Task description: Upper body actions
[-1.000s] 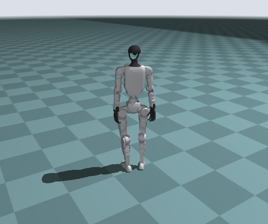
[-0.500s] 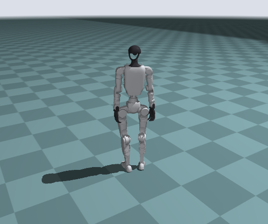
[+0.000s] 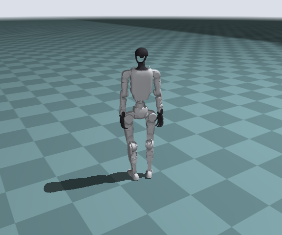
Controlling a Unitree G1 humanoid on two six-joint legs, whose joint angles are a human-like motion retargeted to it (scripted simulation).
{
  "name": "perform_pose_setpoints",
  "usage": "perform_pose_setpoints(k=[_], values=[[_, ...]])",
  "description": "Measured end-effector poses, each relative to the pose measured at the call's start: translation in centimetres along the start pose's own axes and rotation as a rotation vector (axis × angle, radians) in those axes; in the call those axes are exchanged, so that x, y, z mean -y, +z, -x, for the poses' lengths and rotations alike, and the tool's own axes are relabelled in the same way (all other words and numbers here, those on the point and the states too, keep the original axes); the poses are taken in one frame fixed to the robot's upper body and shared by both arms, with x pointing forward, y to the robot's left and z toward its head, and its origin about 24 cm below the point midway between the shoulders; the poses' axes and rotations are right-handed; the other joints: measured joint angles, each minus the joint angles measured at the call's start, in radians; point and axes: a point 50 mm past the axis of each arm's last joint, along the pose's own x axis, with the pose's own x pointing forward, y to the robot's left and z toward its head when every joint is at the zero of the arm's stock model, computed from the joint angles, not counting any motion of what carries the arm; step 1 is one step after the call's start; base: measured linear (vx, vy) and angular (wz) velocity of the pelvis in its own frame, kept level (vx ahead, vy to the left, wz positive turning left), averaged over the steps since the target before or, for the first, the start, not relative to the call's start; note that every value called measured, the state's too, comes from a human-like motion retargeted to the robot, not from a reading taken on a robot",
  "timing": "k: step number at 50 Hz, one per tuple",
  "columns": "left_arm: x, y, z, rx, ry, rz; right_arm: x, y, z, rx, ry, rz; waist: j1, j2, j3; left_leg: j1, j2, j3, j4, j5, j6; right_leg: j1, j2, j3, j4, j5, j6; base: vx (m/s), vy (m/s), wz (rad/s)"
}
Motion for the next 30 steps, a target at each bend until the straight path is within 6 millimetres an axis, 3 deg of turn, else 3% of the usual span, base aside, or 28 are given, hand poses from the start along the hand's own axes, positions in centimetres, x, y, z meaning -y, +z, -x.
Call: perform_pose_setpoints(k=[30], values=[[0.05,0.15,0.00,0.003,-0.002,-0.003,0.04,0.04,0.01,-0.001,0.004,0.011,0.003,0.001,0.004,-0.002,-0.004,-0.003,0.002,0.003,0.003,0.001,-0.005,-0.004,0.000,0.002,0.000,0.00,0.00,0.00]])
